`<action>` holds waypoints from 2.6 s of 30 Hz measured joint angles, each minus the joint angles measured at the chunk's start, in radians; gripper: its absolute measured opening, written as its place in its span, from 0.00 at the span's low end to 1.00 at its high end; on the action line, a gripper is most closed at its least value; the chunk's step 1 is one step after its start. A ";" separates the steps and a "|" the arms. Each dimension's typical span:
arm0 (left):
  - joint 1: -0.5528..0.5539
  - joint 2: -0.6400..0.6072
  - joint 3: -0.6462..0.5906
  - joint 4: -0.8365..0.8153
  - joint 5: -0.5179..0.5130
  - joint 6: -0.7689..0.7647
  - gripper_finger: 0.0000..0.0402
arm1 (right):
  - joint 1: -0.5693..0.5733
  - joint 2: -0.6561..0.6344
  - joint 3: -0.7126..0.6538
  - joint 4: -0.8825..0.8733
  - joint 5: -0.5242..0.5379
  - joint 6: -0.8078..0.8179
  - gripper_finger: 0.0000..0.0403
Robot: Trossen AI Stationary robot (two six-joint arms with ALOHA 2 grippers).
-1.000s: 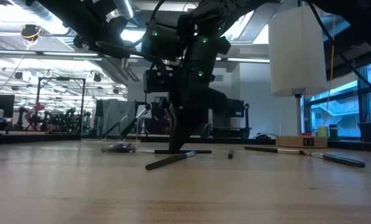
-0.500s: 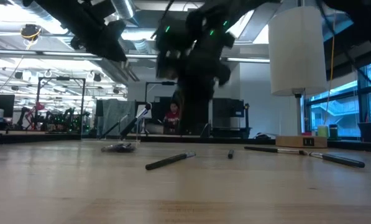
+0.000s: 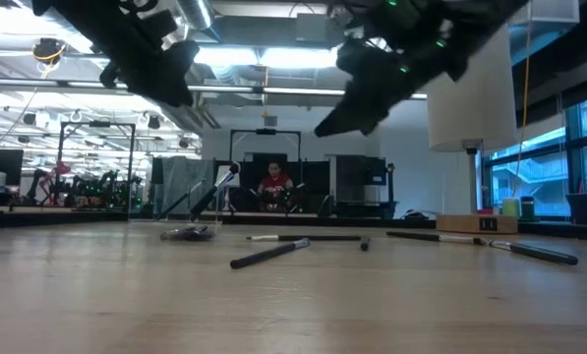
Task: Put items in baskets/containers
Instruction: Put the black eyeshadow brush into the transparent organizer
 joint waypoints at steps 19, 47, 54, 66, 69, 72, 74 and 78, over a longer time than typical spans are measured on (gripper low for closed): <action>0.130 0.061 0.000 0.306 0.142 0.301 0.35 | 0.111 0.475 0.549 -0.608 0.087 -0.209 0.24; 0.318 0.056 0.000 0.403 0.255 0.424 0.35 | 0.153 0.853 0.909 -0.909 0.077 -0.199 0.03; 0.335 0.056 0.000 0.421 0.256 0.440 0.35 | 0.145 0.849 0.920 -0.918 0.070 -0.162 0.05; 0.334 0.056 0.000 0.403 0.262 0.470 0.35 | 0.135 0.720 1.016 -0.969 0.021 -0.149 0.04; 0.334 0.056 0.000 0.384 0.275 0.484 0.35 | 0.111 0.603 1.009 -0.939 0.017 -0.119 0.04; 0.334 0.056 0.000 0.383 0.295 0.485 0.35 | 0.089 0.497 0.913 -0.854 0.019 -0.089 0.04; 0.334 0.056 0.000 0.383 0.314 0.485 0.35 | 0.075 0.425 0.815 -0.760 0.021 -0.067 0.05; 0.334 0.056 0.000 0.385 0.369 0.484 0.35 | 0.048 0.238 0.580 -0.482 0.017 -0.017 0.05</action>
